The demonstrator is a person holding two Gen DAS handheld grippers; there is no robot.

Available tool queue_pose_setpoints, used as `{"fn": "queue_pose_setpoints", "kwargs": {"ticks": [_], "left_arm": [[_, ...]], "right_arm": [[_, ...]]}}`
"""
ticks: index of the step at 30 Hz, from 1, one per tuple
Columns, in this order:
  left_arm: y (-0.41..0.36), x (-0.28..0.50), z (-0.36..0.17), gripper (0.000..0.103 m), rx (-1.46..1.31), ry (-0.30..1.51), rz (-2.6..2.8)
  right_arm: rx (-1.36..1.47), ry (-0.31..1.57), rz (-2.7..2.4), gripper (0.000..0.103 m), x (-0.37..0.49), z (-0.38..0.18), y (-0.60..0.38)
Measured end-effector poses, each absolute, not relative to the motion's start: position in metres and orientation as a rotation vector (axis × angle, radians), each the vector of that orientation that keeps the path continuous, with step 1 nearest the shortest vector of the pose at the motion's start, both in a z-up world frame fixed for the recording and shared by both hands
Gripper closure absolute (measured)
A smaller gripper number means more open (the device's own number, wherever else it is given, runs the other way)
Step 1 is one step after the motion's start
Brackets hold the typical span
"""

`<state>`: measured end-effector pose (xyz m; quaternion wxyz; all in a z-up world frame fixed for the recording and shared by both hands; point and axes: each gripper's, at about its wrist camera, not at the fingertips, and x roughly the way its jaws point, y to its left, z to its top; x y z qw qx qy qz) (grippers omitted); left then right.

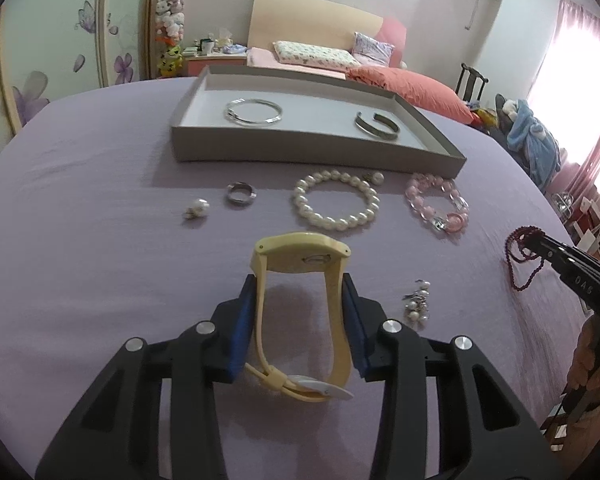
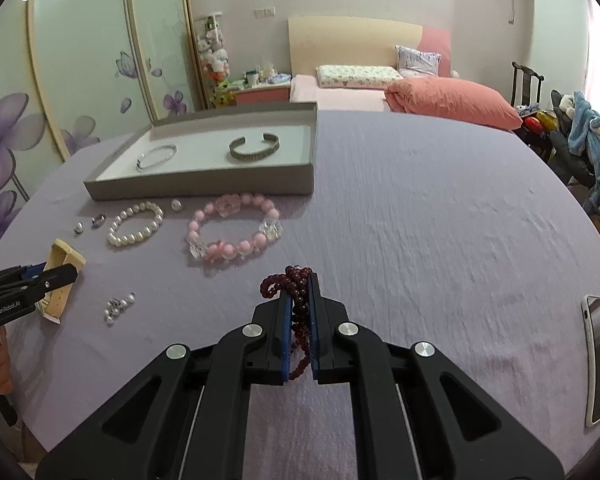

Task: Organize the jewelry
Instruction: 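Grasp the yellow strap watch with the left gripper while the right holds the necklace, then carry watch and necklace over the tray and open the right gripper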

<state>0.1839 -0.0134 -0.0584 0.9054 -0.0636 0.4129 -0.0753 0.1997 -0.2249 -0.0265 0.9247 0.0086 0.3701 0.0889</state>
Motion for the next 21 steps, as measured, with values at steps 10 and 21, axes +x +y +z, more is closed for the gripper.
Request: {"fn": "queue_pose_setpoints", "kwargs": {"ticks": [10,21], "left_arm": [[0.025,0.169,-0.023,0.063,-0.179,0.717,-0.104],[0.046,0.160,0.004,0.063,-0.205,0.606,-0.083]], "right_arm": [[0.037,0.659,0.211,0.095,0.197,0.003,-0.220],[0.031,0.579,0.249,0.095,0.196,0.025,-0.207]]}}
